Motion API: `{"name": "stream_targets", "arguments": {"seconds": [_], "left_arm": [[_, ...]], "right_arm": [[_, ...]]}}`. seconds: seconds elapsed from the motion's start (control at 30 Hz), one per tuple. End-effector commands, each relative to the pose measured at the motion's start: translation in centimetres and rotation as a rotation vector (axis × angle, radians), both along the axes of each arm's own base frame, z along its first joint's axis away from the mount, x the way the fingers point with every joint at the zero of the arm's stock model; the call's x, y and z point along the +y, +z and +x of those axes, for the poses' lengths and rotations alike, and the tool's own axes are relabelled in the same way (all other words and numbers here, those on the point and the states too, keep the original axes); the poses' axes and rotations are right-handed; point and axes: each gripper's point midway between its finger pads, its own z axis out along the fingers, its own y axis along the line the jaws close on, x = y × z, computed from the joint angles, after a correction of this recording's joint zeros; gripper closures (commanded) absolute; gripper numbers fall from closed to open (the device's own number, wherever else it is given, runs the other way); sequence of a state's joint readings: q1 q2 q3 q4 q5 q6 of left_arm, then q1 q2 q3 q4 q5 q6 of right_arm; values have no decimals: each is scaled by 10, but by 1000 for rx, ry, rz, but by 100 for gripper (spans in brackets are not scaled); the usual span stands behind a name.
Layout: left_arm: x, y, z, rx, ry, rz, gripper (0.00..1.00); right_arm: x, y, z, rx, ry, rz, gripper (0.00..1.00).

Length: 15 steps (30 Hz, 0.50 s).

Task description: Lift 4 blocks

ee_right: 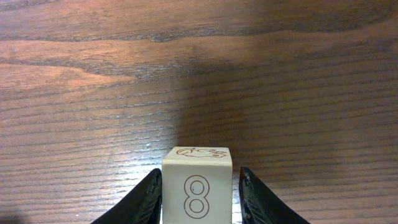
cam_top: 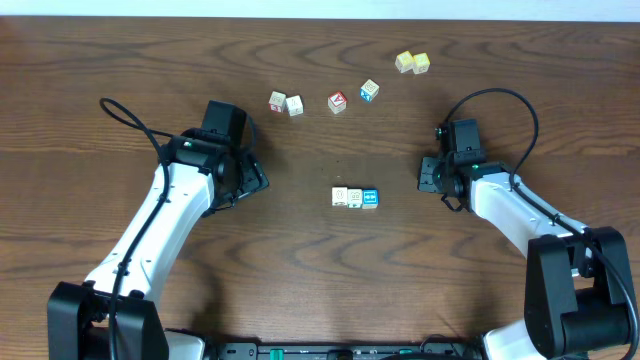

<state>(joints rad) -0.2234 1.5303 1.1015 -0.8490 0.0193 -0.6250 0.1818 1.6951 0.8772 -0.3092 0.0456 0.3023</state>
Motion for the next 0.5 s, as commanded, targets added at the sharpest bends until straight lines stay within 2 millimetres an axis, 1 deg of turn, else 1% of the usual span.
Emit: {"name": "stream_targets", "arguments": {"seconds": [0.0,0.03,0.1,0.17,0.33,0.47], "left_arm": [[4,-3,-1,9,7,14,16],[4,-3,-1,8,7,14,16],[4,-3,-1,8,7,14,16],[4,-3,-1,8,7,14,16],[4,-3,-1,8,7,14,16],[4,-3,-1,9,7,14,16]], "right_arm": [[-5,-5,-3,14,-4,-22,63],[-5,-6,-3,14,-4,-21,64],[-2,-6,-4,17,3,-7,60],[-2,-6,-4,18,5,-4,60],[-2,-6,-3,14,12,-10,62],[-2,-5,-2,10,32,-18,60]]}}
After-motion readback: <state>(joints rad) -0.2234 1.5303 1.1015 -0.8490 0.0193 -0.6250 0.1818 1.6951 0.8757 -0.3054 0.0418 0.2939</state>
